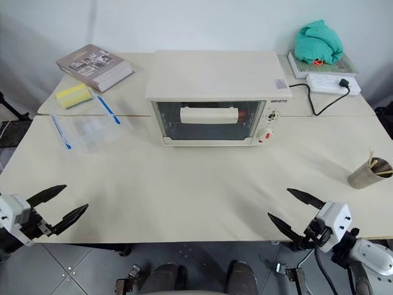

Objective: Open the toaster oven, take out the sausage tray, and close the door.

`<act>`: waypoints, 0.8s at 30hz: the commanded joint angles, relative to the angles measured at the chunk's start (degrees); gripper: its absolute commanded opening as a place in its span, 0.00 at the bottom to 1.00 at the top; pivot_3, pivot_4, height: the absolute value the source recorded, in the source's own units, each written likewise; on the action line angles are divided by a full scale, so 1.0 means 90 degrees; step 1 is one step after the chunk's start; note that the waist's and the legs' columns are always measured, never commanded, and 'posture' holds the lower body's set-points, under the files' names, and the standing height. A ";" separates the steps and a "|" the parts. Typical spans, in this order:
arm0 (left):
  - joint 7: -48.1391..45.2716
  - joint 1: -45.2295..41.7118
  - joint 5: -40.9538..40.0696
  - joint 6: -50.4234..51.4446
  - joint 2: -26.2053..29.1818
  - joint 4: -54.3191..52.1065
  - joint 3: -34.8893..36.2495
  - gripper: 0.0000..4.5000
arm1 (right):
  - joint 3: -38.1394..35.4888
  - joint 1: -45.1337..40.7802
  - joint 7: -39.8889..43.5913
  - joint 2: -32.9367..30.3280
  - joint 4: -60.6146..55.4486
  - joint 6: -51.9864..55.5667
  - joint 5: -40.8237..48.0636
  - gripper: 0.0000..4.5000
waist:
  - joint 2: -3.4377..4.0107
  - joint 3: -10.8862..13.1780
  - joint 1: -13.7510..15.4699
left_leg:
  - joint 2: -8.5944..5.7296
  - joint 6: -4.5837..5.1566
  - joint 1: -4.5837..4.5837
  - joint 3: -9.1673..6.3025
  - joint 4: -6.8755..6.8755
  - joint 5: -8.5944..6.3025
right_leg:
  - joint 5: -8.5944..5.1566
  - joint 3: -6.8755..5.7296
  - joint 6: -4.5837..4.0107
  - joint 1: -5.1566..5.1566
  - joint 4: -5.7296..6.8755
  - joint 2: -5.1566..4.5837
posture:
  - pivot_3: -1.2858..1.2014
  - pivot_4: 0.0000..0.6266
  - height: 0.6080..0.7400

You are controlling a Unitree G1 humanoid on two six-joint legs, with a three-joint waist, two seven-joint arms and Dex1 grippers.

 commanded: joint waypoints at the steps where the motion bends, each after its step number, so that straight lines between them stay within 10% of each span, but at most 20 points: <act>1: 0.0061 0.0028 -0.0511 0.0389 -0.0049 -0.0607 0.0044 0.99 | 0.0266 -0.0609 -0.0289 -0.0043 -0.0385 0.0790 0.0486 1.00 | -0.0003 0.0000 -0.0018 | 0.0005 -0.0002 0.0000 0.0001 0.0000 -0.0001 | 0.0001 0.0000 -0.0001 -0.0002 0.0002 0.0005 | 0.52 0.24 1.00; 11: -0.0256 -0.0735 -0.3620 0.2908 0.0483 -0.1932 0.0244 0.99 | 0.1050 -0.3667 -0.0681 -0.0331 -0.0374 0.3442 0.1523 1.00 | 0.0010 0.0007 0.0040 | 0.0016 -0.0004 -0.0016 0.0002 0.0014 -0.0002 | 0.0009 0.0035 -0.0014 -0.0046 0.0030 0.0016 | 0.52 0.24 1.00; 24: -0.0244 -0.0854 -0.3325 0.3304 0.0344 -0.2305 -0.0251 0.99 | 0.1595 -0.5241 0.0072 -0.0145 0.1123 0.3224 0.0739 1.00 | 0.0009 0.0007 -0.0003 | 0.0018 -0.0006 -0.0028 0.0085 0.0004 -0.0004 | 0.0010 0.0076 -0.0013 -0.0092 0.0033 0.0027 | 0.52 0.24 1.00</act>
